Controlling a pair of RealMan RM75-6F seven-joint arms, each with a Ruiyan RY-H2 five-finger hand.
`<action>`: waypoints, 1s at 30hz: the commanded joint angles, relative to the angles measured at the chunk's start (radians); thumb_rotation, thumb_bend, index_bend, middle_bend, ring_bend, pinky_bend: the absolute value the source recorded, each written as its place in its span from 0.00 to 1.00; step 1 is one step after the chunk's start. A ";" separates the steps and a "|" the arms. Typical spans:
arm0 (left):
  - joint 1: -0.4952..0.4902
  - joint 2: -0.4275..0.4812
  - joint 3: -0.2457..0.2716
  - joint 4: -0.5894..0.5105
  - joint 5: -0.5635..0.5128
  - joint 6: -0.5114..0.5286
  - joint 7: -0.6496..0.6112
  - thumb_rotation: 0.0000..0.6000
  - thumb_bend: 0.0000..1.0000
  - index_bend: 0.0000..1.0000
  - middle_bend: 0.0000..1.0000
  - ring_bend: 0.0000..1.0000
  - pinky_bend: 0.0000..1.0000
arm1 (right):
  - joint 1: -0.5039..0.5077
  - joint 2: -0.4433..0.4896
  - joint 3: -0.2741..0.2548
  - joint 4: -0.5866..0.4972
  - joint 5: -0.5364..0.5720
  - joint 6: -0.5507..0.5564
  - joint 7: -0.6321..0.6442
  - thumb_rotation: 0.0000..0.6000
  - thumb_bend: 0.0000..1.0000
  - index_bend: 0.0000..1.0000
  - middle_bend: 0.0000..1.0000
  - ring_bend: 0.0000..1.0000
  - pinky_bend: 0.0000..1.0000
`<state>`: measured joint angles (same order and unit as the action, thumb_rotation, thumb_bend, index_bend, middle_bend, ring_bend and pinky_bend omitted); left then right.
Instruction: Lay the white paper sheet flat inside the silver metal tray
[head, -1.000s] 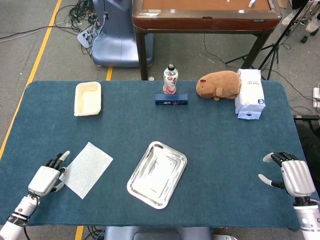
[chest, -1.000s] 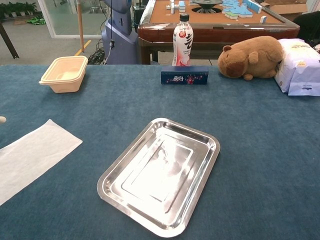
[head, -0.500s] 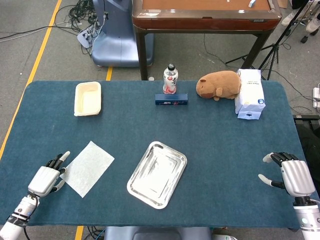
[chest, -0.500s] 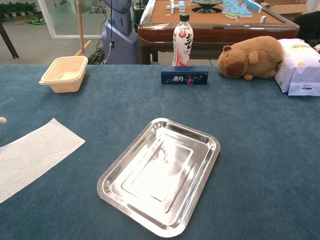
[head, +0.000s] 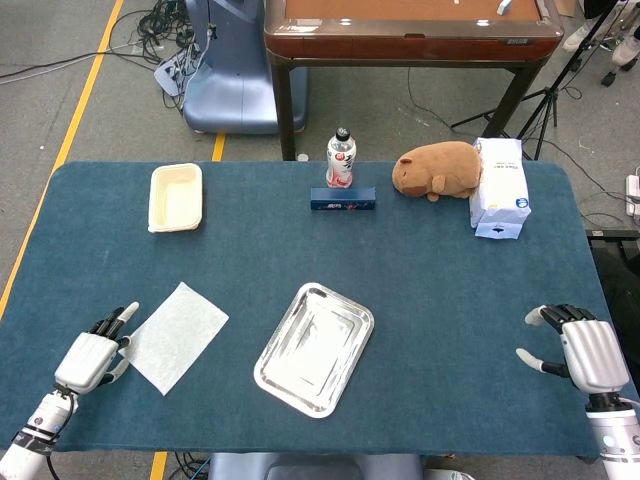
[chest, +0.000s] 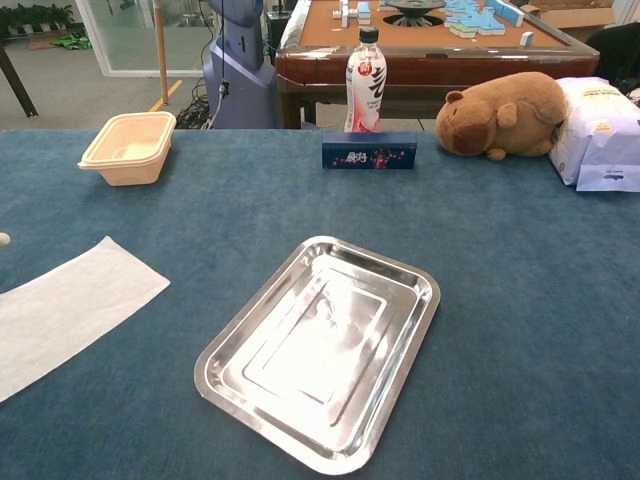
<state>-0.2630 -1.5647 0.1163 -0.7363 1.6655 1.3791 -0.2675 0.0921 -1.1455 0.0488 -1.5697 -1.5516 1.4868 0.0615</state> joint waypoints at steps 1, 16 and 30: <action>0.000 0.000 0.000 -0.001 0.000 -0.001 -0.001 1.00 0.36 0.58 0.00 0.00 0.22 | 0.000 0.000 0.000 0.000 0.000 0.000 0.000 1.00 0.06 0.48 0.49 0.40 0.42; 0.002 0.009 0.003 -0.014 0.006 0.015 -0.043 1.00 0.37 0.61 0.00 0.00 0.22 | 0.001 -0.001 0.000 0.001 0.000 0.000 0.001 1.00 0.06 0.48 0.49 0.40 0.42; -0.003 0.057 -0.003 -0.111 0.025 0.074 -0.101 1.00 0.38 0.63 0.00 0.00 0.22 | -0.001 0.003 0.002 -0.001 0.000 0.005 0.007 1.00 0.06 0.48 0.49 0.39 0.42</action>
<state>-0.2644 -1.5127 0.1139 -0.8393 1.6880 1.4486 -0.3598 0.0912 -1.1428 0.0507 -1.5710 -1.5514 1.4915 0.0687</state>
